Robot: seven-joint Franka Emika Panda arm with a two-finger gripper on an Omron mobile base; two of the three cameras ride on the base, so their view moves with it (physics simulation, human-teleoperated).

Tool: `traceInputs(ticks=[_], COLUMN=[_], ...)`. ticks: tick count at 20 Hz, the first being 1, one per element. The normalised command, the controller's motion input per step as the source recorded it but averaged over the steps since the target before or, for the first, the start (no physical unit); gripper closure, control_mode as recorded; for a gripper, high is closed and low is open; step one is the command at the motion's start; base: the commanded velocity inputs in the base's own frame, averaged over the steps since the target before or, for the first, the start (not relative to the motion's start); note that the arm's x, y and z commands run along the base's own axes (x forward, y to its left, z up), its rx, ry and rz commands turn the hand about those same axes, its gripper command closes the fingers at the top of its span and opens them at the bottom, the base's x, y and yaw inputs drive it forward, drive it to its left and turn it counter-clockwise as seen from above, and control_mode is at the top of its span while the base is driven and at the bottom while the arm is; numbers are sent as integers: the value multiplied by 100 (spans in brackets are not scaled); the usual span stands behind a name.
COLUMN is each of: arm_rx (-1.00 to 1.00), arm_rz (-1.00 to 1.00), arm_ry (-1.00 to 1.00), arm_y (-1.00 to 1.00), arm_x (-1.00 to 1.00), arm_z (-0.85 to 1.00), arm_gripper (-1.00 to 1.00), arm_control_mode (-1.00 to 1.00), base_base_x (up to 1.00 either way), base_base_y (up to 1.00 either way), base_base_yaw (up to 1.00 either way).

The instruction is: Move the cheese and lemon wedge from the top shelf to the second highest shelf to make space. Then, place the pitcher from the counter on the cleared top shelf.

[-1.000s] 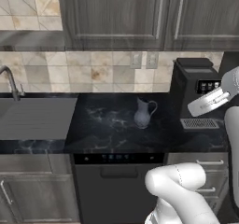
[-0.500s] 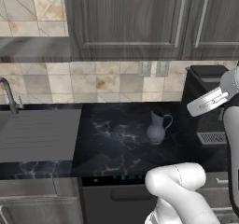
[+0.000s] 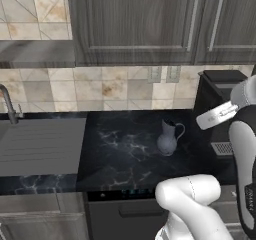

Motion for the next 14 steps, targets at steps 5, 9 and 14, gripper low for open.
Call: traceInputs(ticks=[5, 9, 14], arm_rx=[0, 0, 0], arm_rz=[-6, 0, 11], arm_ry=[0, 4, 3], arm_y=[-14, -38, -35], arm_x=[15, 4, 2], arm_z=[-44, -14, 0], arm_gripper=[-100, -100, -100], arm_control_mode=[-100, -100, -100], base_base_x=[0, 0, 0], base_base_y=[0, 0, 0], base_base_yaw=[0, 0, 0])
